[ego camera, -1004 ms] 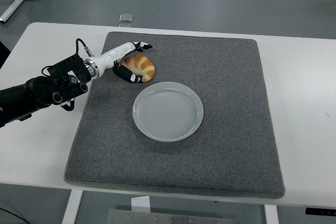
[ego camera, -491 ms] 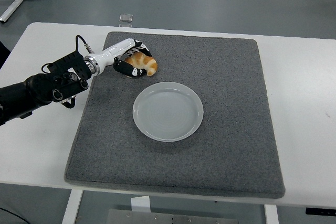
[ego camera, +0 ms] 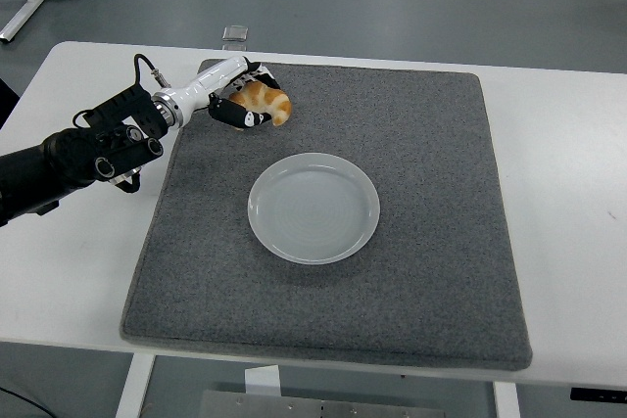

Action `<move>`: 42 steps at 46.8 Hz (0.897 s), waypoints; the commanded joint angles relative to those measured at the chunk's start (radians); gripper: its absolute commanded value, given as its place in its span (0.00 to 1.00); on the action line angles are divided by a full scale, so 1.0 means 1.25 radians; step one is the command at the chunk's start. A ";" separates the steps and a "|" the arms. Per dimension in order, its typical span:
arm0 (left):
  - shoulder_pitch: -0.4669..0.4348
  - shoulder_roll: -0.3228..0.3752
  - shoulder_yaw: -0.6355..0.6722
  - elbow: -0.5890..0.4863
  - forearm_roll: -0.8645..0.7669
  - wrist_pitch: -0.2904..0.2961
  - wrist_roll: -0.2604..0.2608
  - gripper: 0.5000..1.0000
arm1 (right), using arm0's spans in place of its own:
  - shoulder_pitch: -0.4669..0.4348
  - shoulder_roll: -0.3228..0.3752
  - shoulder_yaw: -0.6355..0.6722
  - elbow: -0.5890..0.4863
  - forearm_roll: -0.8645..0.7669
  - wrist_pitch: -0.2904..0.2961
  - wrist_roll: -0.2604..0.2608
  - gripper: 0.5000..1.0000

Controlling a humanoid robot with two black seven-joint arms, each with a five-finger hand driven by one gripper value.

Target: Place the bread on the plate

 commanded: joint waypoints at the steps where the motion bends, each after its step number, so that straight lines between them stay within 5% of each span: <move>1: 0.000 0.009 -0.028 0.001 -0.001 0.000 0.000 0.00 | 0.000 0.000 0.000 0.000 0.000 0.000 0.001 0.90; 15: -0.076 0.102 -0.040 0.031 0.003 -0.013 0.003 0.00 | 0.000 0.000 0.000 0.000 0.000 0.001 0.000 0.90; 27: -0.205 0.140 -0.032 0.003 0.014 -0.088 0.005 0.00 | 0.001 0.000 0.000 0.000 0.000 0.001 0.001 0.90; 34: -0.288 0.143 0.001 -0.093 0.015 -0.090 0.009 0.00 | 0.001 0.000 0.000 0.000 0.000 0.000 0.001 0.90; 42: -0.362 0.187 0.013 -0.316 0.016 -0.075 0.013 0.00 | 0.001 0.000 0.000 0.000 0.000 0.000 0.001 0.90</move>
